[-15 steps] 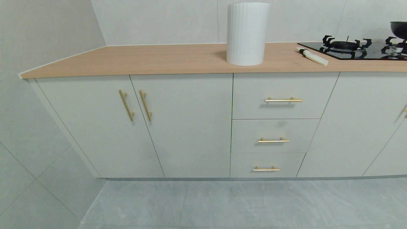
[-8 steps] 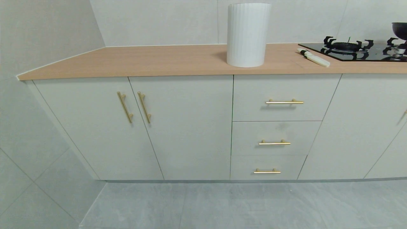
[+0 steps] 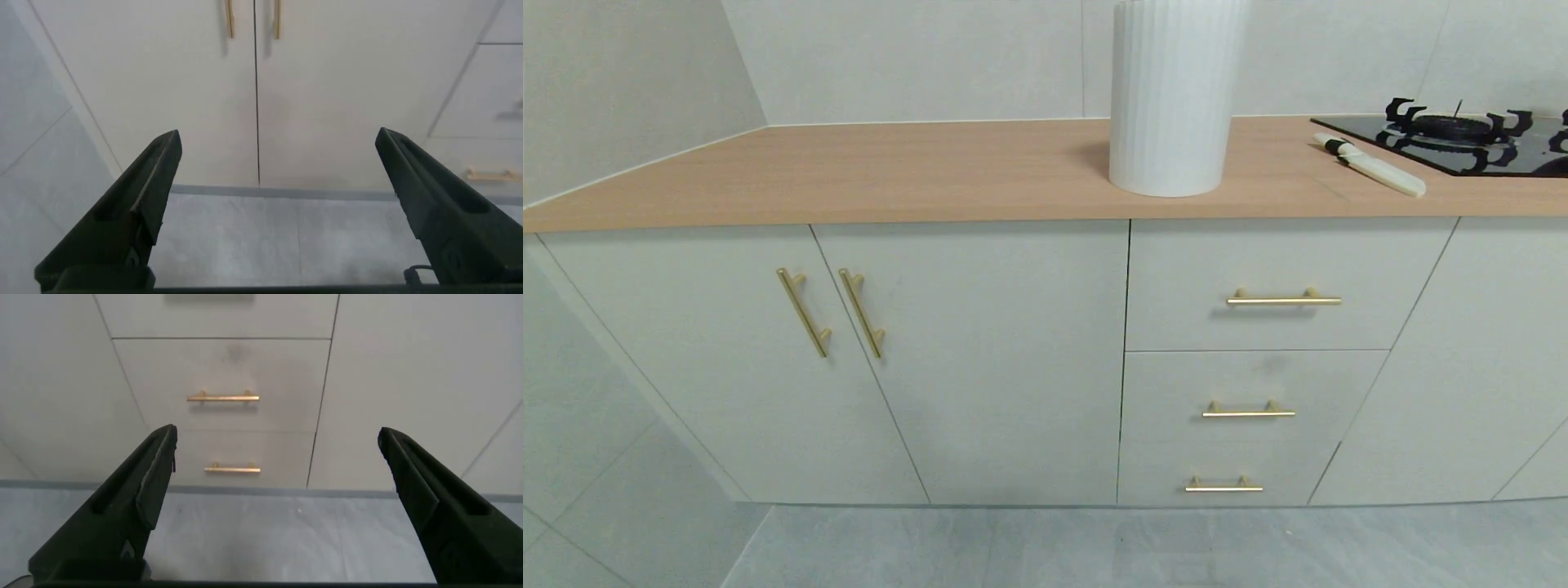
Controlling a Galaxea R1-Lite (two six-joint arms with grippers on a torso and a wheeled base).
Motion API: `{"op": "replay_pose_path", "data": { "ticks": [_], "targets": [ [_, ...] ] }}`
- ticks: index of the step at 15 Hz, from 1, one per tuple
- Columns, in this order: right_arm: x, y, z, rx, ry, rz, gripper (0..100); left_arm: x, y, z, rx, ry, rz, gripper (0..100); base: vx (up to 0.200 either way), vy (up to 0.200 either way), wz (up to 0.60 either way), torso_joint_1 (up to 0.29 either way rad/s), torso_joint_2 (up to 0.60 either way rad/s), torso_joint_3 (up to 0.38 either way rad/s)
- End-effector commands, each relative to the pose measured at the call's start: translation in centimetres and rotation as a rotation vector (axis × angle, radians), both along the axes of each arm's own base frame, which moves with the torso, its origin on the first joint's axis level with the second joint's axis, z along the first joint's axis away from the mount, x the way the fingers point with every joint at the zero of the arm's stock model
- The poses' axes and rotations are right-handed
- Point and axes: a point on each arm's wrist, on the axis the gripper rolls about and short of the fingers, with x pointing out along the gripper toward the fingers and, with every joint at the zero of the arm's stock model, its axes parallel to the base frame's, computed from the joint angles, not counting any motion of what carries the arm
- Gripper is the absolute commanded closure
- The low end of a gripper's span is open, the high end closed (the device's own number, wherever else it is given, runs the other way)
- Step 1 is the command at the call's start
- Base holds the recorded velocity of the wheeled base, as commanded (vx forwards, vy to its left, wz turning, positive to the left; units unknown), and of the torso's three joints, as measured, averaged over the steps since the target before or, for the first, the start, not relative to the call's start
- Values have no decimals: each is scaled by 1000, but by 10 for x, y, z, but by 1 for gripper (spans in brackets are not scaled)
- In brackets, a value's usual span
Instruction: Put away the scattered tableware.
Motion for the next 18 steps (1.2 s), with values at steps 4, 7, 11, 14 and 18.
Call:
{"op": "replay_pose_path", "data": {
  "ticks": [4, 7, 11, 14, 18],
  "targets": [
    [0, 0, 0, -1, 3, 1, 0, 0, 0, 0, -1, 0, 0, 0, 200, 0, 0, 0, 4, 0],
    [0, 0, 0, -1, 3, 1, 0, 0, 0, 0, -1, 0, 0, 0, 200, 0, 0, 4, 5, 2],
    [0, 0, 0, -1, 3, 1, 0, 0, 0, 0, -1, 2, 0, 0, 200, 0, 0, 2, 6, 1],
    [0, 0, 0, -1, 2, 1, 0, 0, 0, 0, -1, 0, 0, 0, 200, 0, 0, 7, -1, 4],
    [0, 0, 0, -1, 2, 1, 0, 0, 0, 0, -1, 0, 0, 0, 0, 0, -150, 3, 1, 1]
  ]
}}
